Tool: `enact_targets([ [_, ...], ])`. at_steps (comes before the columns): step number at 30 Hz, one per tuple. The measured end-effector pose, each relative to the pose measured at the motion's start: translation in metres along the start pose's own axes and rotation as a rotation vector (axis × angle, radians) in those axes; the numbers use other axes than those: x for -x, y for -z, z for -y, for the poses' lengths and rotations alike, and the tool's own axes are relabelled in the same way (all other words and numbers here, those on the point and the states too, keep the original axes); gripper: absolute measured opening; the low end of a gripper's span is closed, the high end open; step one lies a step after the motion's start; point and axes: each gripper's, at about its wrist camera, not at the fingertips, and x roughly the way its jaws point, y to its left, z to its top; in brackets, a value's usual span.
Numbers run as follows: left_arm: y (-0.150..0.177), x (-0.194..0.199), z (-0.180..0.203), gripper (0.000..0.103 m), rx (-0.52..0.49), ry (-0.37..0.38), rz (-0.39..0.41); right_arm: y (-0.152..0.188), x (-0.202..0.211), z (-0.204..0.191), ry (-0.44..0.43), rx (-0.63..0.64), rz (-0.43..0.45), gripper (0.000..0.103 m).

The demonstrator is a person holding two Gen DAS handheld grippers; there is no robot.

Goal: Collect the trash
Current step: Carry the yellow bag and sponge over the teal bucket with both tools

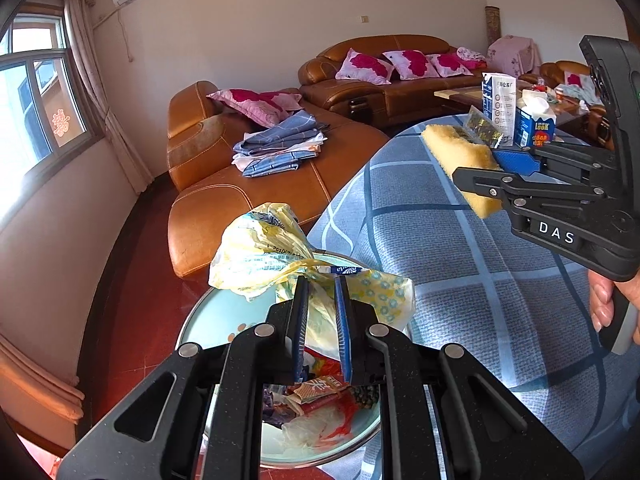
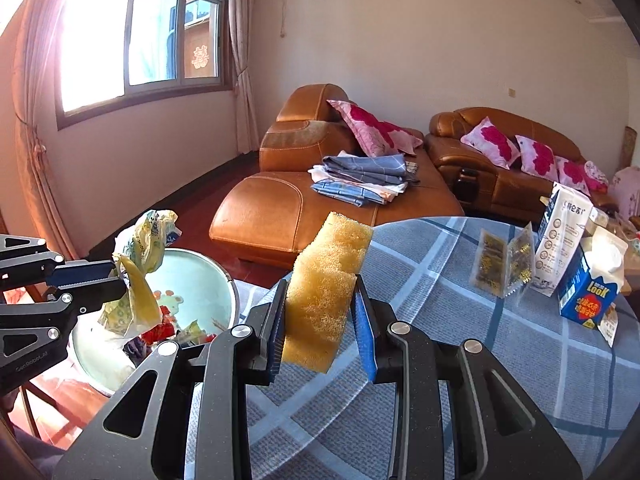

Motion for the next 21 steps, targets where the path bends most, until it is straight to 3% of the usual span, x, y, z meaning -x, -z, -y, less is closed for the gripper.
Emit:
enact_targets([
  [21, 0.018, 0.004, -0.034, 0.013, 0.023, -0.09, -0.036, -0.005, -0.017, -0.039, -0.076, 0.129, 0.009, 0.031],
])
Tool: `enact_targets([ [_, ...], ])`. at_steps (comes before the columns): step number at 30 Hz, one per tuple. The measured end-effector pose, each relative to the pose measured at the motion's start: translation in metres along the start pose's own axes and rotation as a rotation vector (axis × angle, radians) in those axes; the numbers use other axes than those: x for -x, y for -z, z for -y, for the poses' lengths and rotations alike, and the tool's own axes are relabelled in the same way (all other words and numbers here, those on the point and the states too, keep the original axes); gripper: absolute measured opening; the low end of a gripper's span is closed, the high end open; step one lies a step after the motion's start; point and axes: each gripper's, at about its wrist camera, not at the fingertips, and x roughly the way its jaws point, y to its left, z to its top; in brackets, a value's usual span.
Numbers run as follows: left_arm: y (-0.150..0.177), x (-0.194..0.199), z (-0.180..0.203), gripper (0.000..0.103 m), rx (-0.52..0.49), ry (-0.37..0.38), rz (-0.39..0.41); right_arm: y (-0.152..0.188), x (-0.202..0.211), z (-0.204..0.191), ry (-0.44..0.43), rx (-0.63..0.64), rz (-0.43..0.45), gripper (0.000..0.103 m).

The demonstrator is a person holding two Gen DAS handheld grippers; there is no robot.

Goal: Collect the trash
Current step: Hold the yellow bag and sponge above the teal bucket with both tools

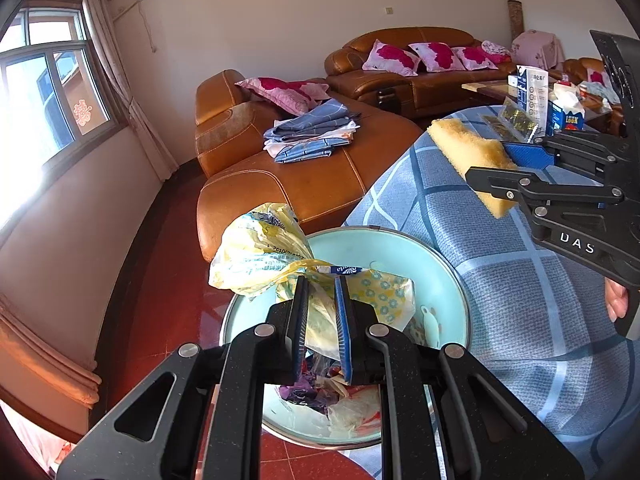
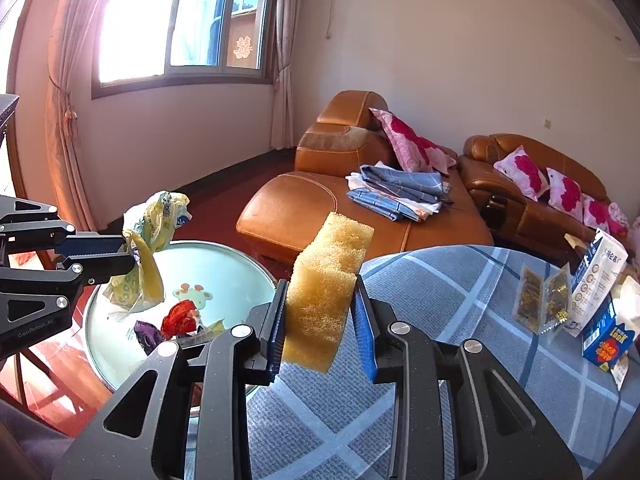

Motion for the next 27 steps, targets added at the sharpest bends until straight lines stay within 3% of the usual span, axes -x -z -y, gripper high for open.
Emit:
enact_targets([
  [27, 0.01, -0.004, -0.015, 0.013, 0.011, -0.046, -0.034, -0.001, -0.009, -0.026, -0.071, 0.106, -0.016, 0.031],
])
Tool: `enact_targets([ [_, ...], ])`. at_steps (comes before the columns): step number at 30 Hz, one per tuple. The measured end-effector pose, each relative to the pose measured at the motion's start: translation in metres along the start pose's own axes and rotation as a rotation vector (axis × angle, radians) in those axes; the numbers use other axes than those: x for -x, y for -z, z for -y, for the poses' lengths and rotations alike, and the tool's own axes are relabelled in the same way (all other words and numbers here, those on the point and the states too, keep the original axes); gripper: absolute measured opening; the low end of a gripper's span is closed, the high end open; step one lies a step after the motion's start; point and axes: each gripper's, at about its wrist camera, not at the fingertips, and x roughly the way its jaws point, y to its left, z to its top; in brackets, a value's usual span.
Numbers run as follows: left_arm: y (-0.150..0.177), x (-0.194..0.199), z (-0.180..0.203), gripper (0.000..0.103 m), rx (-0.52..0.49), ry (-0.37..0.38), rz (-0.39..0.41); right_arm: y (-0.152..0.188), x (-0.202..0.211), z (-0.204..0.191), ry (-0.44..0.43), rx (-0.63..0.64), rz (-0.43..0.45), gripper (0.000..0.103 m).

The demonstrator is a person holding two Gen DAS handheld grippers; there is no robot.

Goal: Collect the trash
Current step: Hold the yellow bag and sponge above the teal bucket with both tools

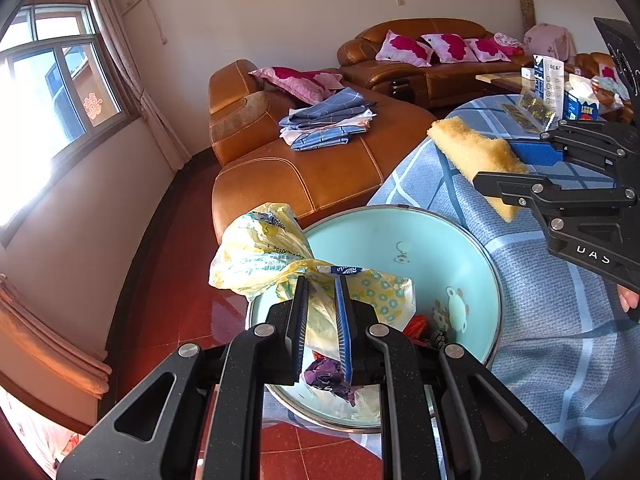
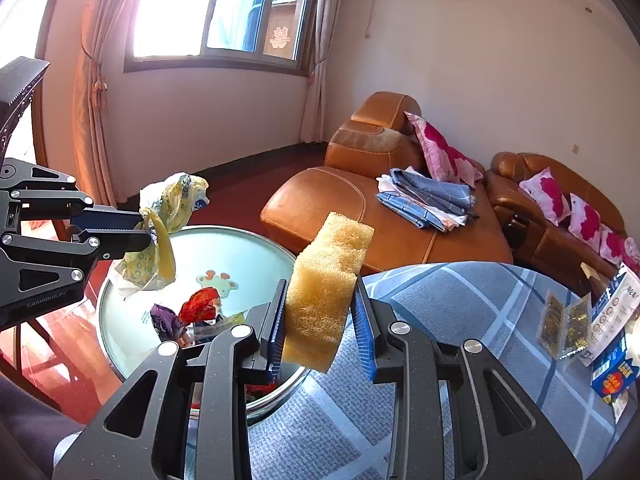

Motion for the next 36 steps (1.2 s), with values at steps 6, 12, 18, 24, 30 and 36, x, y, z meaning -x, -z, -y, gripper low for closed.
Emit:
enact_targets([
  [6, 0.003, -0.001, -0.002, 0.013, 0.007, -0.006, -0.004, 0.0, -0.001, -0.005, -0.022, 0.021, -0.003, 0.031],
  [12, 0.001, -0.003, -0.003, 0.013, 0.014, -0.005, -0.007, -0.001, -0.003, -0.006, -0.028, 0.036, -0.01, 0.031],
  [18, 0.0, -0.002, -0.004, 0.013, 0.019, -0.012, 0.0, -0.003, -0.001, -0.007, -0.025, 0.034, -0.005, 0.031],
  [24, 0.004, -0.003, -0.006, 0.013, 0.018, -0.018, -0.007, -0.006, -0.003, -0.011, -0.028, 0.05, -0.006, 0.031],
  [30, 0.004, -0.004, -0.007, 0.013, 0.023, -0.017, -0.01, -0.009, -0.004, -0.013, -0.04, 0.05, 0.001, 0.031],
  [36, 0.005, -0.006, -0.007, 0.013, 0.026, -0.021, -0.014, -0.008, -0.009, -0.015, -0.042, 0.047, -0.003, 0.031],
])
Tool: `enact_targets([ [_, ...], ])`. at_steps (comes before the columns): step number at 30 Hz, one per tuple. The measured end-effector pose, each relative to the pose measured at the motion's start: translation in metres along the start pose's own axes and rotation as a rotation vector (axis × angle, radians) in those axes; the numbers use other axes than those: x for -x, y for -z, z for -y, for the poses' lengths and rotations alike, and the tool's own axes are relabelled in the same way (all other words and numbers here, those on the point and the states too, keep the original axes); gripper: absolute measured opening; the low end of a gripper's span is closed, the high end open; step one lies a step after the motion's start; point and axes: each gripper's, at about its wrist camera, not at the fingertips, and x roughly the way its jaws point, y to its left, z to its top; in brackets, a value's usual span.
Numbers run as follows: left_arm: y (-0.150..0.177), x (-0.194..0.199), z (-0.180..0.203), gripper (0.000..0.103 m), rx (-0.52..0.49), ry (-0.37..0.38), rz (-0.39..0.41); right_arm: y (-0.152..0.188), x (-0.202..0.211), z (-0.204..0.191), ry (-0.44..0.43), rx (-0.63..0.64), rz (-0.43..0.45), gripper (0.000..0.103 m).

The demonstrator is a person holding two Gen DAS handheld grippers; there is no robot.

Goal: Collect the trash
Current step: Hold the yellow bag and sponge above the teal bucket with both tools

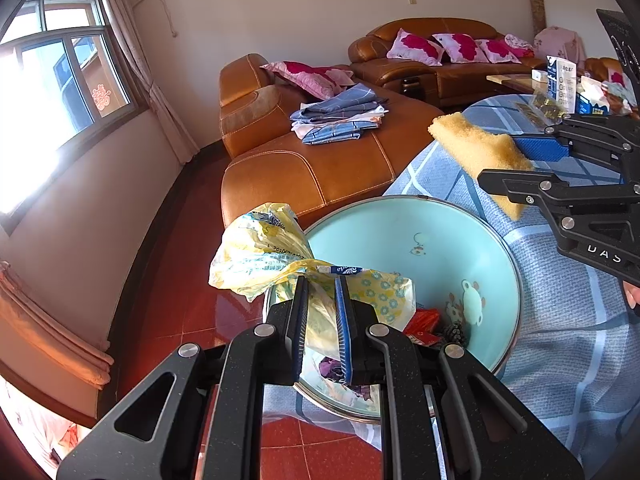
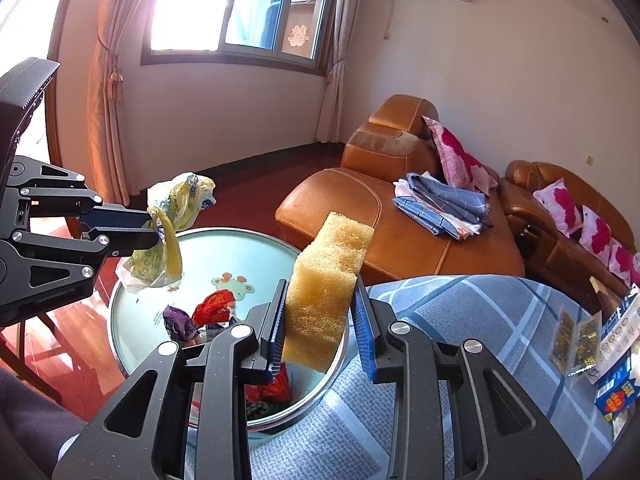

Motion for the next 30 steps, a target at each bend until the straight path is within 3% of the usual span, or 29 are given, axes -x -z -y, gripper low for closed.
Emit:
enact_targets([
  [30, 0.0076, 0.0064, -0.0053, 0.013, 0.028, 0.028, 0.018, 0.0007, -0.0031, -0.0022, 0.008, 0.001, -0.001, 0.031],
])
